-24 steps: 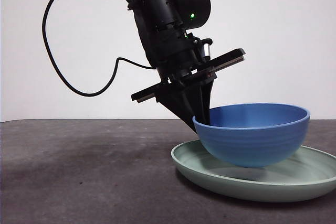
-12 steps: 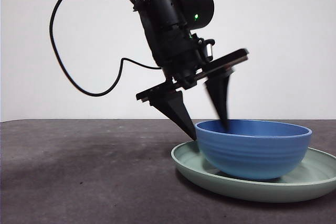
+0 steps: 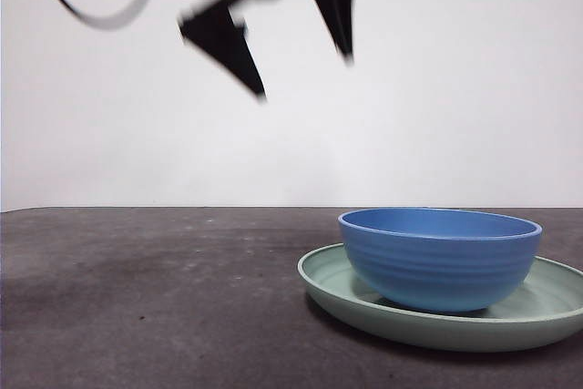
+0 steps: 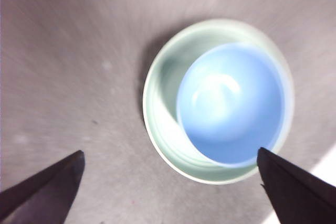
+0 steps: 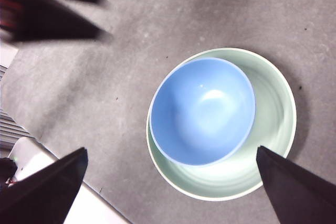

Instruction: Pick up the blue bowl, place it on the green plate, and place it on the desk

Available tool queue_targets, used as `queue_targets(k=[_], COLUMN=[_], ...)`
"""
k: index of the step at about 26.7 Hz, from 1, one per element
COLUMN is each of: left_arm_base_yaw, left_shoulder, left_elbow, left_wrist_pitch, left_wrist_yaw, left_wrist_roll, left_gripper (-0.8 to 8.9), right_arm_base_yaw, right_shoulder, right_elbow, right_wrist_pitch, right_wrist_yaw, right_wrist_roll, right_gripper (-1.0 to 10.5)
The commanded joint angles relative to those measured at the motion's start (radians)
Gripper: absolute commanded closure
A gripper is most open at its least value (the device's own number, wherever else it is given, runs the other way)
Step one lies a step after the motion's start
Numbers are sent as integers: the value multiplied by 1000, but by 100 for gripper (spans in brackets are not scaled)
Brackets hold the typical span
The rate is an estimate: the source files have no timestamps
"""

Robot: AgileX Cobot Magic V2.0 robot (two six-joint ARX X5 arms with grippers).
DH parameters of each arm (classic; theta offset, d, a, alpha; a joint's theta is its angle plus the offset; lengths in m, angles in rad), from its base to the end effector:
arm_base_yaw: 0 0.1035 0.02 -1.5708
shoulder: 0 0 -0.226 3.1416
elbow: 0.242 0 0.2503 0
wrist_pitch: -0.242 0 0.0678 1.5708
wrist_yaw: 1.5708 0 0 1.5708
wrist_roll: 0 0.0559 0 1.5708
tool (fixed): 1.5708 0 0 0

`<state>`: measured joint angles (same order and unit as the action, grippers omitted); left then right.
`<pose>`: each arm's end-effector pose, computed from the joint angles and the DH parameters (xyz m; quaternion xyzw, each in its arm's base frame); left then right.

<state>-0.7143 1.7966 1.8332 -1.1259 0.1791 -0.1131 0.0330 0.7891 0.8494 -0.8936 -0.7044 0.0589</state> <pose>0.2716 -0.2487 0.2838 0.0932 0.5198 -0.3407 0.7779 0.1727 0.0419 0.2567 0.1584 0.3916 0.3182 0.8487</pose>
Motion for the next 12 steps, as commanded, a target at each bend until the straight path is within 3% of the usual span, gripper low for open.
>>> queue_targets(k=[1,4,12], left_arm_base_yaw=[2,2,19], left_shoulder=[-90,-237,-678], left_elbow=[31,16,-265], left_wrist_pitch=[-27,-77,-2], left_wrist_yaw=[-12,-114,-124], left_wrist_roll=[39,62,121], left_gripper=[272,273,277], right_arm_base_yaw=[3,3,3], right_shoulder=[7,6,6], right_elbow=[16,16,16], right_wrist_pitch=[14,14,14], right_wrist_yaw=[-2,-2,-2], right_wrist_roll=[-8,-8,-7], right_gripper=[432,432,432])
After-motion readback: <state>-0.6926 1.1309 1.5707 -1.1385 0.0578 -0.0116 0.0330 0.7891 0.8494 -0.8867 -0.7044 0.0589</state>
